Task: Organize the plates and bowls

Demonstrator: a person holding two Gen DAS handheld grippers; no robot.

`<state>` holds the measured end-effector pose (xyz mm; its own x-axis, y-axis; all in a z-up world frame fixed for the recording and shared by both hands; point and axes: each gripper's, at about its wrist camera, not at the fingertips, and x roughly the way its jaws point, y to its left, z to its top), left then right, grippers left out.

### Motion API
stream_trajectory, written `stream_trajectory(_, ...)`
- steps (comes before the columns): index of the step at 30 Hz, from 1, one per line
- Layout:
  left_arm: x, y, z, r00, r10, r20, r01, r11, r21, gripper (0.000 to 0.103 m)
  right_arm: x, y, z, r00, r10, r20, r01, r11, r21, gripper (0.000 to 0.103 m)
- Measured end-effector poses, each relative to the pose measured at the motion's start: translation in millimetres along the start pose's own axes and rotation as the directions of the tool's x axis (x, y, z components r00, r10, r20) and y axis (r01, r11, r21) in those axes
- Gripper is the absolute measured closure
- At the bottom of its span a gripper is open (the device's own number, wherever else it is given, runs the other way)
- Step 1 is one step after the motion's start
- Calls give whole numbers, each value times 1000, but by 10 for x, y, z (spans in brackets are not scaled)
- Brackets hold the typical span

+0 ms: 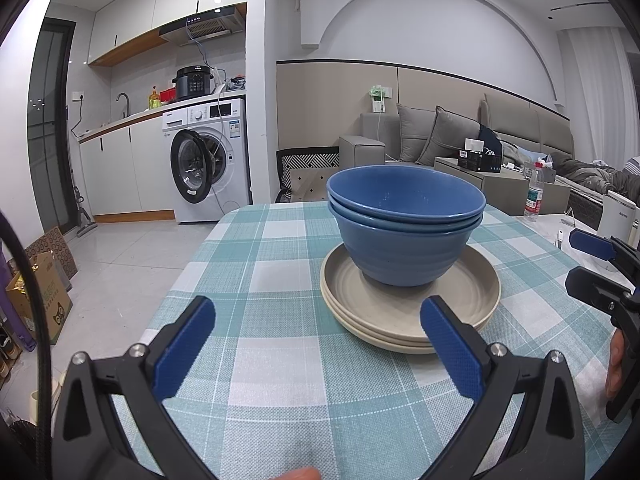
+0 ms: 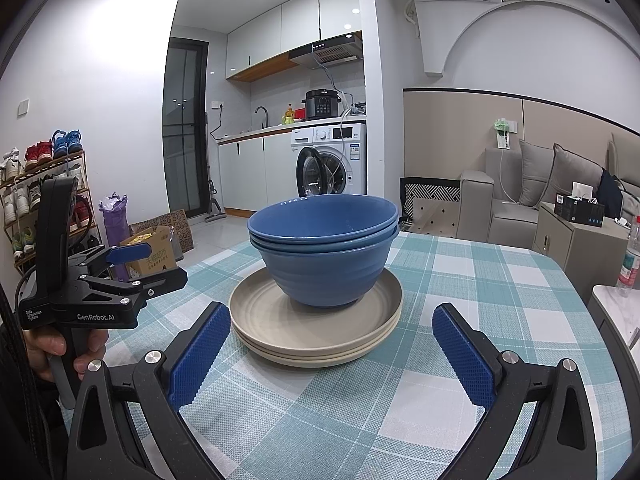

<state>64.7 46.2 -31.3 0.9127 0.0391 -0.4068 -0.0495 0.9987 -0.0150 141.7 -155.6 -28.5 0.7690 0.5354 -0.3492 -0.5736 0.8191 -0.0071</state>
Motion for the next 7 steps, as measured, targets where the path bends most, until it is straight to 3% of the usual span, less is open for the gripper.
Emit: stream_trajectory(7,-17,6,17,1000,-7,5,7,1000,1,0,1,0,0,1000,0,0,0,1000,0,0)
